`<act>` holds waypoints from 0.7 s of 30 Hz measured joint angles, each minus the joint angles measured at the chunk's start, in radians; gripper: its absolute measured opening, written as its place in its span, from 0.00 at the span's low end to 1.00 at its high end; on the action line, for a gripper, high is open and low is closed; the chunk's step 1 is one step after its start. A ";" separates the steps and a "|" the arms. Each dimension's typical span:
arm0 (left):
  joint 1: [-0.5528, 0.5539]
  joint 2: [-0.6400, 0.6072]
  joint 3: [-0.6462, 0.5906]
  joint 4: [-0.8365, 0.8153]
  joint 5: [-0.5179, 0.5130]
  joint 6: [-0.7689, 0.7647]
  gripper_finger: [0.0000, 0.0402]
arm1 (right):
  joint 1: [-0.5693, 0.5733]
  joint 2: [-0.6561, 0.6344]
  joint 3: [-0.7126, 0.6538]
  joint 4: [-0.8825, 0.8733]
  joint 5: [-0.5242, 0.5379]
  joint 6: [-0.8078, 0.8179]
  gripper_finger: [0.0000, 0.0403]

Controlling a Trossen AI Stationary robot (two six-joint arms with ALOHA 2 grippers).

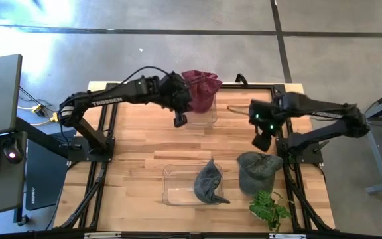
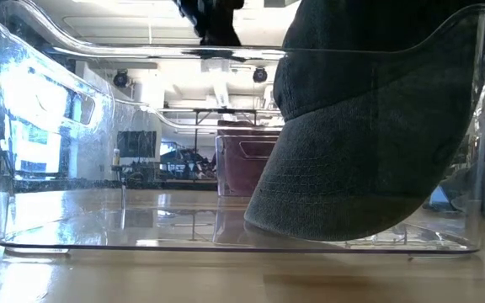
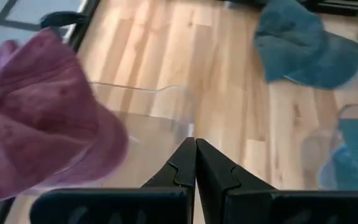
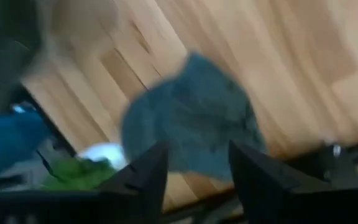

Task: Pick & Place hat
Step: Put the black cap into the bottom transparent bin

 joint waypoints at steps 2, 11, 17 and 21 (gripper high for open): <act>-0.017 0.000 0.000 0.004 0.000 0.000 0.01 | -0.002 -0.016 -0.113 0.024 0.000 0.008 0.47; -0.022 0.000 0.000 -0.020 -0.003 -0.006 0.01 | -0.047 0.028 -0.530 0.301 0.006 0.138 0.61; -0.022 0.000 0.000 -0.027 0.008 -0.012 0.01 | -0.046 0.088 -0.643 0.446 0.084 0.242 0.57; -0.022 0.000 0.000 -0.026 0.007 -0.015 0.01 | -0.045 0.130 -0.691 0.498 0.082 0.194 0.51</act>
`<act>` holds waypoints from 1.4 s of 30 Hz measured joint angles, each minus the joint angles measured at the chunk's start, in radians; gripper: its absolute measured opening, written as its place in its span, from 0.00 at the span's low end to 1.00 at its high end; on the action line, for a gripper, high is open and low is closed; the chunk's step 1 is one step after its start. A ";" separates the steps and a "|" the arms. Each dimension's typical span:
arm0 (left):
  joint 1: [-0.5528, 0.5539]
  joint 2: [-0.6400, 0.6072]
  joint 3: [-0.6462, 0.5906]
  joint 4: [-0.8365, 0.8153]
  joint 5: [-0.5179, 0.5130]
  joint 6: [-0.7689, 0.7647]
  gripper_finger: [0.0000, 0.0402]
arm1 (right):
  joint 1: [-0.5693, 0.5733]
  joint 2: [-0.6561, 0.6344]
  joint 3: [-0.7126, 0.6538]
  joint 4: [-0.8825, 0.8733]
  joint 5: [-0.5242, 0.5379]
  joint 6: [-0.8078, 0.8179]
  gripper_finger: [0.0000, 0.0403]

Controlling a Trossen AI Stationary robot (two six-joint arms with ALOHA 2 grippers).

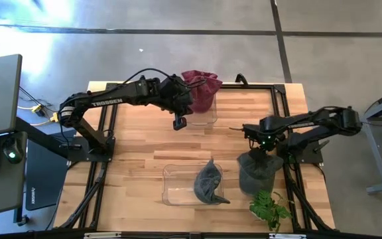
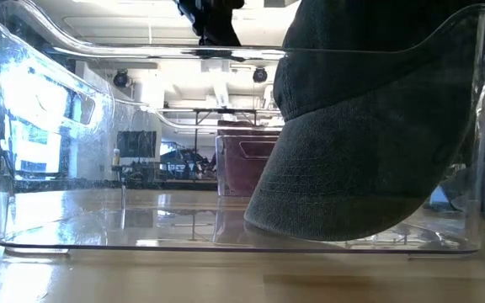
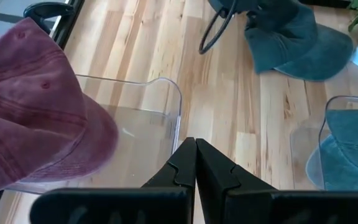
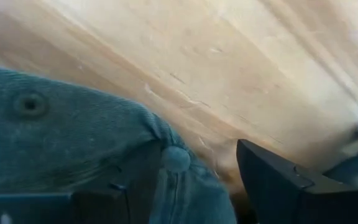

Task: Pick & Place hat
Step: Put the black cap into the bottom transparent bin

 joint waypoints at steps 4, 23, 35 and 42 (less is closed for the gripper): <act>0.000 0.000 0.000 -0.001 0.000 -0.020 0.01 | 0.020 0.026 -0.014 0.032 -0.017 -0.060 0.44; 0.000 0.000 0.000 -0.005 0.000 -0.028 0.01 | -0.004 -0.071 0.310 -0.178 -0.118 -0.316 0.01; 0.000 0.000 0.000 -0.005 0.001 -0.028 0.01 | -0.138 -0.072 0.832 -0.543 0.425 -0.334 0.01; 0.000 0.000 0.000 -0.005 0.003 -0.028 0.01 | -0.030 -0.072 0.760 -0.381 0.231 -0.225 0.00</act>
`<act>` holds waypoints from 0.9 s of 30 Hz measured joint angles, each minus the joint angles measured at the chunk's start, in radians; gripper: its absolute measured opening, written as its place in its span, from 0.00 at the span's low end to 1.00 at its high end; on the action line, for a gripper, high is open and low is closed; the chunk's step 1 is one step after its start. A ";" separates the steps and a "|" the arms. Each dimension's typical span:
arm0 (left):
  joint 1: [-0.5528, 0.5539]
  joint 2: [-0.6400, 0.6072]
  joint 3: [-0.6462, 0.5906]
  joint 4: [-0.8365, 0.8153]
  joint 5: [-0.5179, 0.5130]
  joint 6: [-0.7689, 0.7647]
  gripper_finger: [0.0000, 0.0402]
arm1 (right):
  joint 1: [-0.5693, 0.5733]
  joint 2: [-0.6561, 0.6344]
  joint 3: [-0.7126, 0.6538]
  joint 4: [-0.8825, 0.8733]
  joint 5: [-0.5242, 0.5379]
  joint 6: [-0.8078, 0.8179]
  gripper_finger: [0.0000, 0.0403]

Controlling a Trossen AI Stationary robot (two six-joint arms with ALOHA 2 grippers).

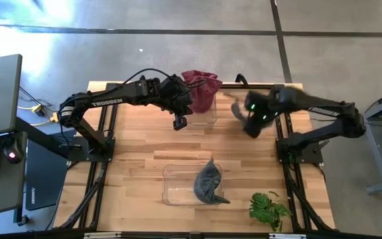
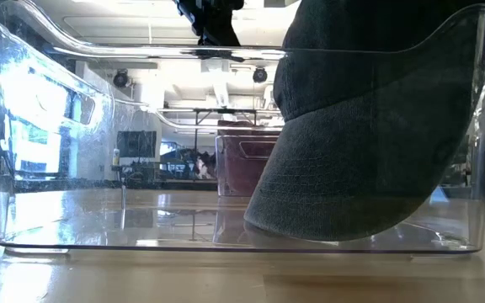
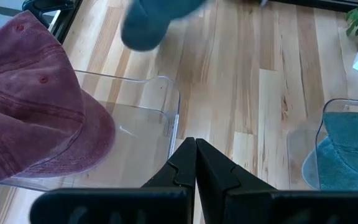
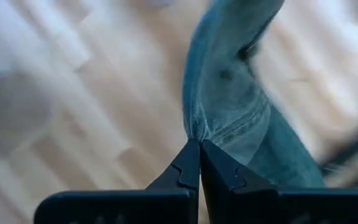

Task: Pick & Place hat
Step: Put the black cap into the bottom transparent bin

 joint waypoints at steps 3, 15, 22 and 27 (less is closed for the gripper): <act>0.000 0.000 0.000 0.000 0.000 0.000 0.01 | 0.071 0.000 -0.167 0.197 -0.068 0.064 0.01; 0.000 0.000 0.001 -0.012 0.000 0.000 0.01 | 0.074 0.001 -0.617 0.925 -0.501 0.248 0.20; 0.000 0.000 0.001 -0.011 0.112 -0.001 0.01 | 0.062 0.000 -0.566 0.843 -0.536 0.245 0.42; -0.001 0.001 0.001 -0.010 0.139 -0.008 0.01 | 0.155 0.023 -0.545 0.831 -0.259 0.331 0.36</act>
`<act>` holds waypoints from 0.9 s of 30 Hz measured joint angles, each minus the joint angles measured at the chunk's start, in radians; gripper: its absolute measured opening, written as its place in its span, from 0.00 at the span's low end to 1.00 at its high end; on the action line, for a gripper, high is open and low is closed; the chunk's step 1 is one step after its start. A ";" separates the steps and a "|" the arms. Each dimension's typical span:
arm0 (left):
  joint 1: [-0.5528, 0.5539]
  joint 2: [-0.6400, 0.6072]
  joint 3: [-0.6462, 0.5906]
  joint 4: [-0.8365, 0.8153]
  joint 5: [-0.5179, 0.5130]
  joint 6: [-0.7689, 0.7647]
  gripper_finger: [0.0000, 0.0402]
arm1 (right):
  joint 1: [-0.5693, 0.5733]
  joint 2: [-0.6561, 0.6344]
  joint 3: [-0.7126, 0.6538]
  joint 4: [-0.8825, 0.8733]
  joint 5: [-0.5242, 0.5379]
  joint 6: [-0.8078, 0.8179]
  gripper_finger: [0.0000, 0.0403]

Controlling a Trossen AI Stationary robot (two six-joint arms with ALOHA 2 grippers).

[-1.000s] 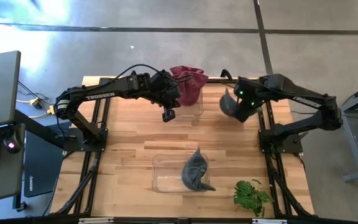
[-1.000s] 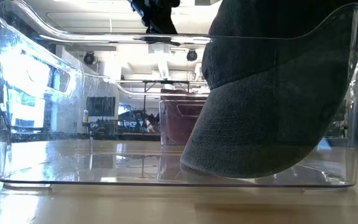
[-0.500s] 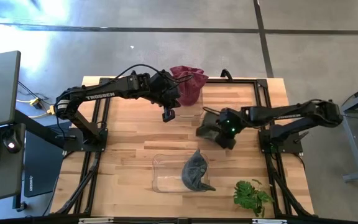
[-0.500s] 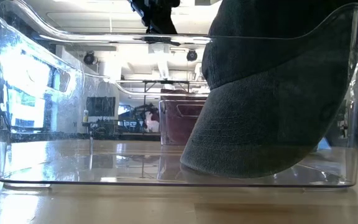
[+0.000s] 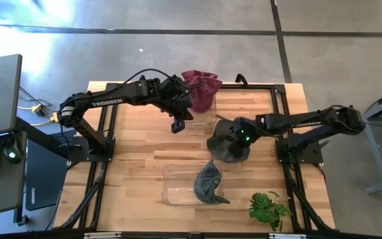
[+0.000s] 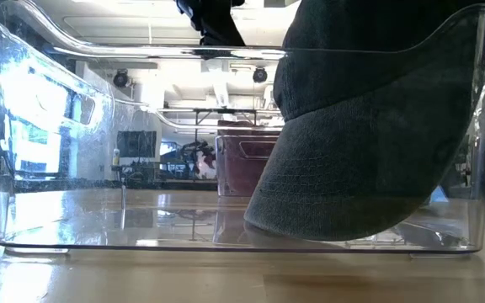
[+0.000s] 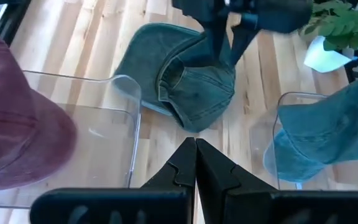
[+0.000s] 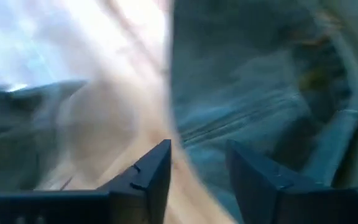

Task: Pick & Place hat
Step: Put the black cap into the bottom transparent bin

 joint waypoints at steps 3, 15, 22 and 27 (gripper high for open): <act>0.000 0.011 0.000 0.016 -0.015 -0.011 0.01 | 0.052 0.046 0.000 -0.021 0.188 0.079 0.23; 0.000 0.014 0.000 0.013 -0.011 -0.012 0.01 | 0.044 0.377 0.007 0.147 0.142 -0.018 0.06; 0.000 0.014 0.000 0.009 -0.010 -0.011 0.01 | -0.047 0.267 -0.008 0.068 0.049 -0.166 0.01; 0.000 0.014 0.000 -0.003 0.000 -0.012 0.01 | -0.034 0.106 -0.003 0.039 0.001 -0.171 0.03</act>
